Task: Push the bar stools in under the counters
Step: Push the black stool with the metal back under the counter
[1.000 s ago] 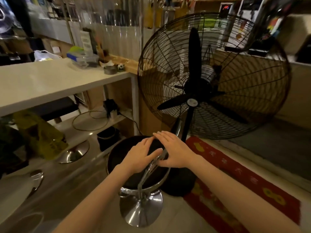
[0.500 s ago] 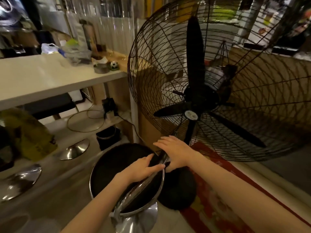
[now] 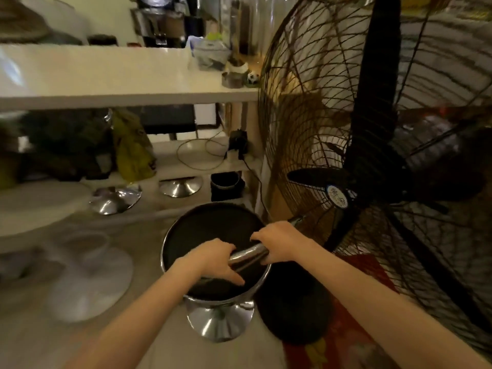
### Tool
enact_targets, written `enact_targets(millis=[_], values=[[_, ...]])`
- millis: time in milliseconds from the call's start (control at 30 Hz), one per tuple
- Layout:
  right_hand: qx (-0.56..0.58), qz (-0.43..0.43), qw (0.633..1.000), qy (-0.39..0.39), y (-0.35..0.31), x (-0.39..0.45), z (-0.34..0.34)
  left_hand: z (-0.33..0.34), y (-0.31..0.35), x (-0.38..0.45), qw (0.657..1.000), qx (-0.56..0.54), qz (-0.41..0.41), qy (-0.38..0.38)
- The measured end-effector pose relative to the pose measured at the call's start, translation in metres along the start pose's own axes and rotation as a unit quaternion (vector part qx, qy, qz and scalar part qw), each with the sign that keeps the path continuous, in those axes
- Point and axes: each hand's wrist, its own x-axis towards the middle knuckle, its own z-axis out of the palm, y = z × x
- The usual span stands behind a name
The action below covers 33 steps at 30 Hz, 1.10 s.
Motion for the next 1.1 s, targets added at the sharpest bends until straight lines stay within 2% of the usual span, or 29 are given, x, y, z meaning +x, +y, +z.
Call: enact_targets(millis=[133,233,467,633,1100], values=[[-0.032,-0.013,0.999,0.029,0.001,0.009,0.010,0.022,0.017,-0.015,0.978,0.124,-0.074,0.152],[-0.063,-0.007,0.995,0.076,0.005,0.017,0.024,0.028,0.022,-0.016,0.958,0.158,-0.114,0.212],[-0.061,-0.039,0.990,0.121,0.017,0.030,0.024,0.029,0.022,-0.008,0.944,0.137,-0.162,0.254],[-0.085,-0.056,0.987,0.126,0.030,0.043,0.014,0.024,0.019,0.011,0.939,0.153,-0.180,0.251],[-0.082,-0.046,0.985,0.144,0.044,0.142,-0.009,-0.030,-0.068,0.054,0.933,0.168,-0.168,0.270]])
